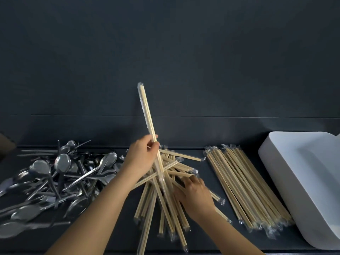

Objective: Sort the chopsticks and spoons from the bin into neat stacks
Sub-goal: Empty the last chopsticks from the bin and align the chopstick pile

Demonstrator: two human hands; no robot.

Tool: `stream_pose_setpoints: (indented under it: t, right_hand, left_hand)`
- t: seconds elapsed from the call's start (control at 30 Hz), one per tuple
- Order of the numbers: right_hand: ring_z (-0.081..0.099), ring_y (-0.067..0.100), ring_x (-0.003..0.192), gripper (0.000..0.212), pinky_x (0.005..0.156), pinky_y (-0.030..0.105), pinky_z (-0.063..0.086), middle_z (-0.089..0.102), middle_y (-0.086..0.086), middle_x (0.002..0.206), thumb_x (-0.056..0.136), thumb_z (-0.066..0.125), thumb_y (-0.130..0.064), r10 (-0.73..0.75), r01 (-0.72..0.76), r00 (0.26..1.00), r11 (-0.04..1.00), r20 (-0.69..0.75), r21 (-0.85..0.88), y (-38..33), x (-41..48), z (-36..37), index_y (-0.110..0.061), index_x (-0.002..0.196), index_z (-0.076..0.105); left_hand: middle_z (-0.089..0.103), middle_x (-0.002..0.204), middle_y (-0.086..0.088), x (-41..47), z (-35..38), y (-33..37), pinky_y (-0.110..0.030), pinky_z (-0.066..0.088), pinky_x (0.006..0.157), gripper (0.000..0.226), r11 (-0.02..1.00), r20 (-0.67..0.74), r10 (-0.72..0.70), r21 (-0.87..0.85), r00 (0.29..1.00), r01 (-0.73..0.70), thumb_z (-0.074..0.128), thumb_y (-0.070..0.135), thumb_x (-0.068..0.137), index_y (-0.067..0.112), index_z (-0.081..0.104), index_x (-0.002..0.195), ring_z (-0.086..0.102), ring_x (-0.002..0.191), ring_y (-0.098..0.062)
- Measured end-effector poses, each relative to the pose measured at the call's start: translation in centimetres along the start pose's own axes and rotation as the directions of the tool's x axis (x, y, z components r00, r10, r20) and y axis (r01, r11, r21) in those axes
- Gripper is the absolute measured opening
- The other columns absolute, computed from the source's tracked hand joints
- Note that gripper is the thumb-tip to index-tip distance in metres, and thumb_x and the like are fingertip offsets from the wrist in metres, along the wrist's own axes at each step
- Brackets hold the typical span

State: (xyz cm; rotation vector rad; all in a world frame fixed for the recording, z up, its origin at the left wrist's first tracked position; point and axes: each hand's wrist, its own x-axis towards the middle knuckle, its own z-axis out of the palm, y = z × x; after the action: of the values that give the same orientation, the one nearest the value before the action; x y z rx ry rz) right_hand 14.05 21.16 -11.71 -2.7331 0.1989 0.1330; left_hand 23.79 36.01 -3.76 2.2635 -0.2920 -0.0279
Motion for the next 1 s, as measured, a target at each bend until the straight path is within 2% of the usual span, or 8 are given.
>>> stream_pose_setpoints:
  t: [0.07,0.23,0.33,0.4,0.47,0.57,0.8,1.0]
  right_hand:
    - [0.045,0.020,0.117,0.042,0.098,0.034,0.042,0.051,-0.001,0.126,0.094,0.043,-0.047,0.011,-0.011,1.000,1.000,-0.019,0.029,0.1,0.2,0.0,-0.021,0.126,0.052]
    - [0.045,0.021,0.118,0.043,0.098,0.033,0.041,0.052,0.000,0.126,0.095,0.041,-0.048,0.029,-0.029,1.000,0.997,0.000,0.071,0.4,0.3,0.3,-0.020,0.127,0.051]
    - [0.045,0.022,0.118,0.050,0.099,0.034,0.039,0.053,0.001,0.126,0.094,0.037,-0.054,0.026,-0.028,0.999,0.997,0.034,0.067,-0.1,-0.1,0.8,-0.019,0.124,0.054]
    - [0.042,0.021,0.122,0.061,0.102,0.035,0.037,0.051,-0.001,0.130,0.089,0.031,-0.065,0.039,-0.040,0.997,0.999,0.072,0.023,-0.6,-0.4,0.9,-0.021,0.126,0.051]
    - [0.037,0.022,0.128,0.080,0.105,0.039,0.032,0.044,-0.002,0.137,0.078,0.021,-0.077,0.063,-0.059,0.990,0.998,0.128,-0.035,-1.1,-0.7,0.8,-0.023,0.134,0.042]
    - [0.027,0.024,0.135,0.088,0.109,0.043,0.026,0.031,0.001,0.145,0.077,0.030,-0.079,0.088,-0.071,0.977,0.993,0.196,-0.090,-1.7,-0.8,1.0,-0.022,0.144,0.025]
    - [0.017,0.028,0.139,0.108,0.111,0.044,0.021,0.021,0.006,0.149,0.067,0.042,-0.084,0.097,-0.103,0.948,0.995,0.304,0.003,-3.0,-0.4,1.0,-0.019,0.148,0.015]
    - [0.032,0.026,0.129,0.077,0.106,0.040,0.032,0.036,0.004,0.133,0.075,0.060,-0.061,0.127,-0.152,0.964,0.984,0.232,0.095,-3.2,0.4,1.2,-0.019,0.134,0.034]
  left_hand:
    - [0.054,0.074,-0.001,-1.5,0.0,-1.5,-0.031,0.038,0.053,0.017,0.996,0.085,-0.023,0.087,0.996,0.015,0.045,0.024,0.098,0.012,0.057,0.097,0.047,0.057,-0.014]
    - [0.050,0.095,0.005,-4.2,0.5,-5.0,-0.014,0.035,0.049,0.030,0.946,0.249,-0.092,0.325,0.964,0.006,0.037,0.026,0.101,0.015,0.055,0.122,0.044,0.060,-0.002]
    - [0.052,0.111,0.005,-5.4,1.3,-6.3,-0.017,0.045,0.076,0.036,0.900,0.259,-0.107,0.436,0.960,-0.017,0.040,0.029,0.099,0.017,0.049,0.132,0.054,0.088,-0.006]
    - [0.049,0.120,0.003,-5.9,1.8,-6.9,-0.024,0.044,0.090,0.042,0.869,0.256,-0.142,0.495,0.956,-0.004,0.043,0.036,0.098,0.018,0.044,0.136,0.051,0.106,-0.012]
    - [0.045,0.120,0.001,-6.1,2.1,-7.4,-0.028,0.042,0.093,0.044,0.830,0.228,-0.173,0.558,0.958,0.017,0.044,0.046,0.095,0.019,0.048,0.130,0.046,0.111,-0.015]
    - [0.042,0.115,0.001,-6.2,2.4,-7.9,-0.029,0.040,0.094,0.041,0.777,0.194,-0.158,0.630,0.968,0.000,0.043,0.052,0.093,0.021,0.055,0.116,0.042,0.110,-0.015]
    - [0.064,0.077,0.009,-5.8,3.6,-6.7,-0.019,0.045,0.059,0.023,0.943,0.174,-0.196,0.305,0.965,0.136,0.062,0.041,0.087,0.019,0.067,0.084,0.059,0.066,-0.005]
    - [0.061,0.066,-0.002,-5.3,5.7,-6.1,-0.025,0.042,0.057,0.039,0.972,0.302,-0.225,0.140,0.926,0.190,0.054,0.038,0.093,0.008,0.064,0.070,0.056,0.059,-0.013]
